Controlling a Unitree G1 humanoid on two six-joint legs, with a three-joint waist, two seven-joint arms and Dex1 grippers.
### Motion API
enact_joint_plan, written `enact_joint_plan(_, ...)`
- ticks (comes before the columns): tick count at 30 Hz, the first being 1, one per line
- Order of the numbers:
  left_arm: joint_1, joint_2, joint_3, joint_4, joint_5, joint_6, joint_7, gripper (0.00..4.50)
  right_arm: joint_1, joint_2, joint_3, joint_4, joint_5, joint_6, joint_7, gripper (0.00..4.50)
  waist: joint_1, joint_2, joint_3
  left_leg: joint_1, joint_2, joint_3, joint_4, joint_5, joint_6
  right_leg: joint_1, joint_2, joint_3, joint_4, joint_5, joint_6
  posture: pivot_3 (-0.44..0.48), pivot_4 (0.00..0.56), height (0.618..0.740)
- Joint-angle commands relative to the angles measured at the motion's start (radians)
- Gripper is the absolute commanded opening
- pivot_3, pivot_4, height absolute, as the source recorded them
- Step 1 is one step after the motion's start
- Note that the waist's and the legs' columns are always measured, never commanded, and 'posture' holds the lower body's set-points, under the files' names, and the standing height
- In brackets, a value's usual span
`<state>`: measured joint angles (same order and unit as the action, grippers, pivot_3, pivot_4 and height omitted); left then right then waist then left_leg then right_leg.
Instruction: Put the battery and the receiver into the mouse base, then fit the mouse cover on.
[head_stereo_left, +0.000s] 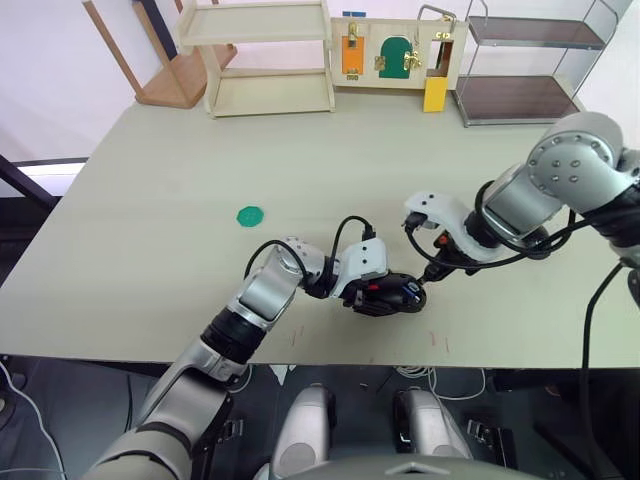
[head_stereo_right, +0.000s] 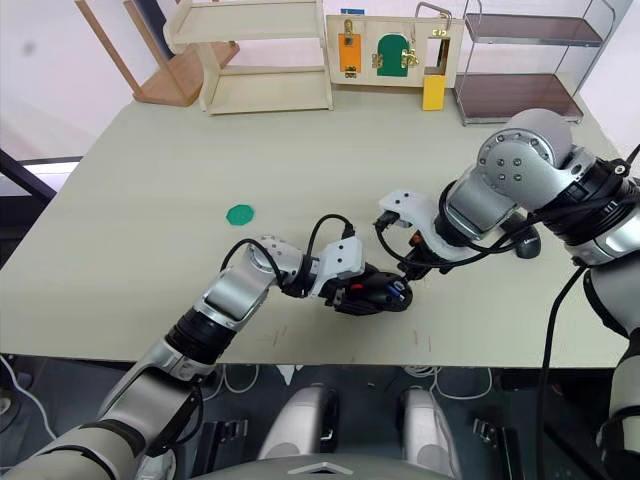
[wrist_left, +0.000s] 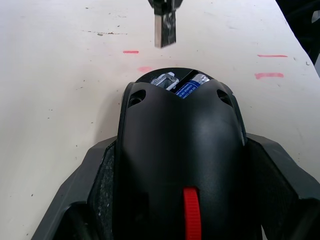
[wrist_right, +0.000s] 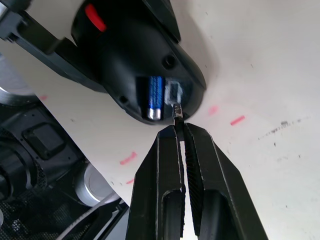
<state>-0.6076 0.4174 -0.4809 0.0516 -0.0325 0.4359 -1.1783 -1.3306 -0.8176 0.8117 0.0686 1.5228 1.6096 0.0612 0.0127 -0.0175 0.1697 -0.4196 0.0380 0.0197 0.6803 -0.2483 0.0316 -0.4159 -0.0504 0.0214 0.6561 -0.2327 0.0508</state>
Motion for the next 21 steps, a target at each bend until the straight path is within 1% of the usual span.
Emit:
enact_joint_plan(1, 0.010, 0.003, -0.035, -0.012, 0.014, 0.024, -0.002, 2.93, -0.009, 0.015, -0.024, 0.007, 0.078, 0.005, -0.077, 0.00, 0.000, 0.000, 0.000, 0.000, 0.000, 0.000, 0.000, 0.000, 0.000, 0.000, 0.000, 0.000, 0.000, 0.000, 0.000, 0.000, 0.150, 0.740)
enact_joint_plan(10, 0.014, 0.013, -0.035, -0.020, 0.014, 0.033, -0.001, 2.93, 0.009, 0.039, -0.018, 0.031, 0.152, 0.005, -0.193, 0.00, -0.002, 0.000, 0.000, -0.001, 0.000, 0.000, 0.000, 0.000, 0.000, 0.000, 0.000, -0.001, 0.000, 0.000, 0.000, 0.000, 0.150, 0.740)
enact_joint_plan(21, 0.025, 0.017, -0.033, -0.031, 0.009, 0.040, 0.001, 2.93, 0.026, 0.058, -0.014, 0.055, 0.146, 0.005, -0.236, 0.00, -0.003, 0.000, 0.000, -0.002, 0.000, 0.000, -0.001, 0.000, 0.000, -0.001, 0.000, -0.001, -0.001, 0.000, 0.000, 0.000, 0.150, 0.740)
